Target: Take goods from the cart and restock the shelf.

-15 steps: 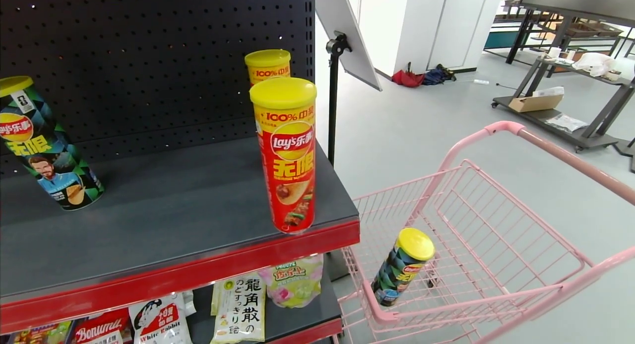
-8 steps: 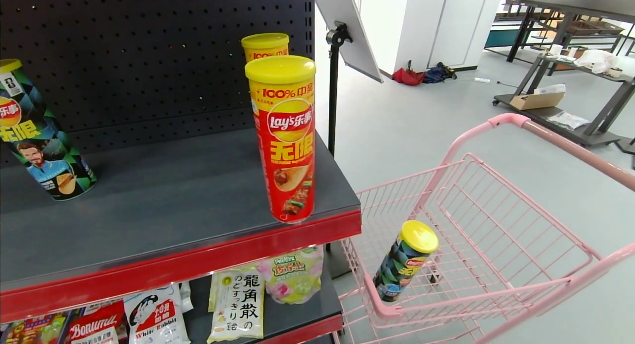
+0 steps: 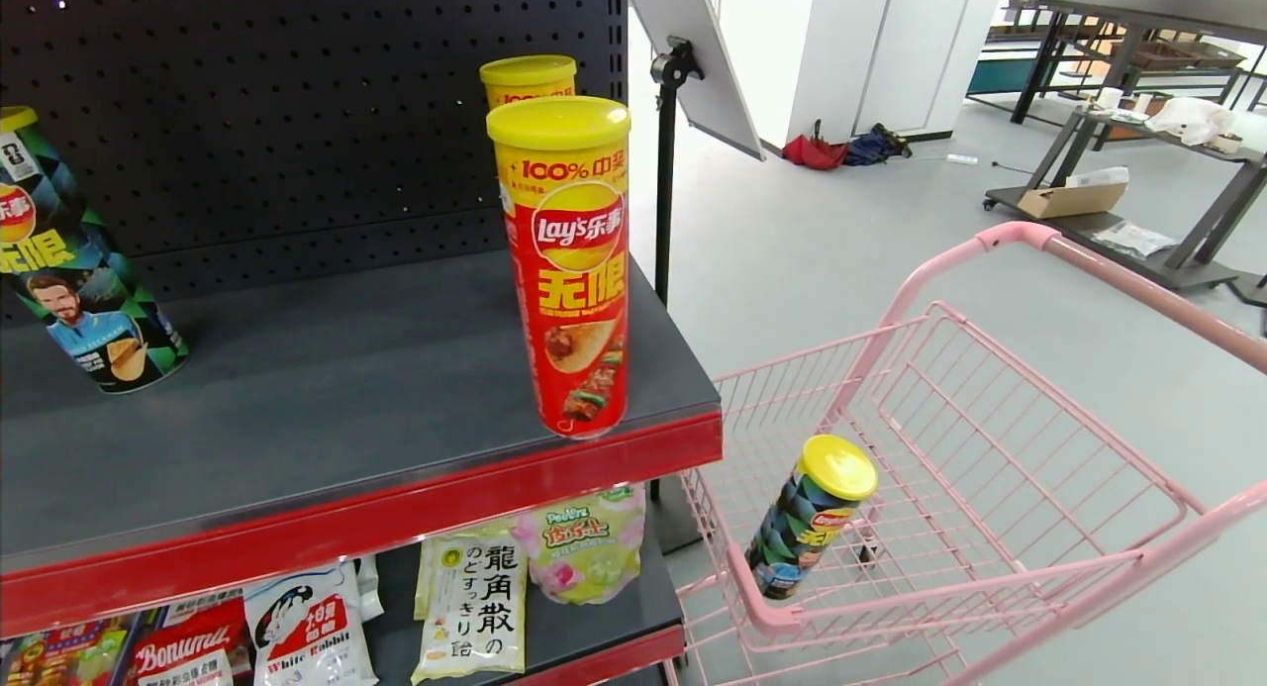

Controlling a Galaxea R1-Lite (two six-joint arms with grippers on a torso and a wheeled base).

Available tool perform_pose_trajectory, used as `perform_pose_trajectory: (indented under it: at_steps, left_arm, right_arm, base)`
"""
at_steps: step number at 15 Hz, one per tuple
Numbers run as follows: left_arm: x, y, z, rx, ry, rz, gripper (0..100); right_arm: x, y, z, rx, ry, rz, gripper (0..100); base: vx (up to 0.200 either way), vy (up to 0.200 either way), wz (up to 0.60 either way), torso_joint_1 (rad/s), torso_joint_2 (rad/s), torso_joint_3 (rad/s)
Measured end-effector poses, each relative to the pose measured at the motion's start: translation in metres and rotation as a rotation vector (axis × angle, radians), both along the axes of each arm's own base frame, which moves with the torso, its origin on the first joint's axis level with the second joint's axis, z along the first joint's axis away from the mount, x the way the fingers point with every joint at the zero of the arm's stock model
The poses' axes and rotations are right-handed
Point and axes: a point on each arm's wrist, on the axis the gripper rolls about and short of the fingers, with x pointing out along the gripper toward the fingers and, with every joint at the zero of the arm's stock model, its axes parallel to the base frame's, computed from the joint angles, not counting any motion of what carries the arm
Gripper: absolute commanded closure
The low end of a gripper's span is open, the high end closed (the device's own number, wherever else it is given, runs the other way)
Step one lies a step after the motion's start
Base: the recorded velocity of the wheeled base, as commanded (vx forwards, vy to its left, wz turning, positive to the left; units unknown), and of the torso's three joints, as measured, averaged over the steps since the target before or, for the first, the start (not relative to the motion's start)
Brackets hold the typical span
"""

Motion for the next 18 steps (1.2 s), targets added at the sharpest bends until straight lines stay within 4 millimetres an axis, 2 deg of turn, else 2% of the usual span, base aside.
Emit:
perform_pose_trajectory:
  at_steps: [7,18]
  left_arm:
    - [0.0000,0.0000,0.0000,0.000,0.000,0.000,0]
    - [0.0000,0.0000,0.0000,0.000,0.000,0.000,0]
  right_arm:
    - [0.0000,0.0000,0.0000,-0.002,0.000,0.000,0]
    - [0.0000,0.0000,-0.0001,-0.006,0.001,0.001,0]
  base:
    - [0.000,0.000,0.00,-0.093,0.30,0.201]
    - [0.000,0.000,0.00,-0.006,0.02,0.011]
